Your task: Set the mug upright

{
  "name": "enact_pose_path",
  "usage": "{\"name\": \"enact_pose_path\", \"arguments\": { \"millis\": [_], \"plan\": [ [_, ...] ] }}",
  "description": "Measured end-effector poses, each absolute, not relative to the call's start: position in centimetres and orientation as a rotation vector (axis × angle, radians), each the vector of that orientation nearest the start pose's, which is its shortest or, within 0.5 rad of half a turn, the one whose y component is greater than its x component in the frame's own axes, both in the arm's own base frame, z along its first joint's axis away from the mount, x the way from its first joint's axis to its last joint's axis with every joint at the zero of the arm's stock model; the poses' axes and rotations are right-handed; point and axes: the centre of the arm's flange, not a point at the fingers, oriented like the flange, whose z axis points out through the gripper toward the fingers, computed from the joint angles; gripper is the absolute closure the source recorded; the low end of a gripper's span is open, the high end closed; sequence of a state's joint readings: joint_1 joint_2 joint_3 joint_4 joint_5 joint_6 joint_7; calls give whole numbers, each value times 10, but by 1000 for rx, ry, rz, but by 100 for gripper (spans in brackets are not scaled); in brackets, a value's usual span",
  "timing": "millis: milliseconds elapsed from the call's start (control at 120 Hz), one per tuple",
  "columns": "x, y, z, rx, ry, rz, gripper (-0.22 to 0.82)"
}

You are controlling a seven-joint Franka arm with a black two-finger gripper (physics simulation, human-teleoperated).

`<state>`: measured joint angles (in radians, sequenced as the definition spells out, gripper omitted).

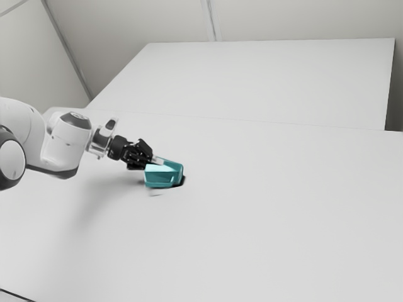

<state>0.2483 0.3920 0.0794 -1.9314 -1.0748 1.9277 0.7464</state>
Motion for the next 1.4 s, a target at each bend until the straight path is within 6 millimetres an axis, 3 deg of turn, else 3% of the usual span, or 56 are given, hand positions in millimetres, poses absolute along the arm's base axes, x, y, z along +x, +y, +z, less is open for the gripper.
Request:
{"name": "enact_pose_path", "arguments": {
  "millis": [383, 842, 1175, 1400],
  "plan": [
    [619, 132, 337, 2325, 59, 197, 77],
    [624, 119, 388, 2612, -116, -59, 78],
    [617, 87, 413, 2741, -103, -249, 78],
    [612, 55, 422, 2806, -73, -331, 78]
  ]
}}
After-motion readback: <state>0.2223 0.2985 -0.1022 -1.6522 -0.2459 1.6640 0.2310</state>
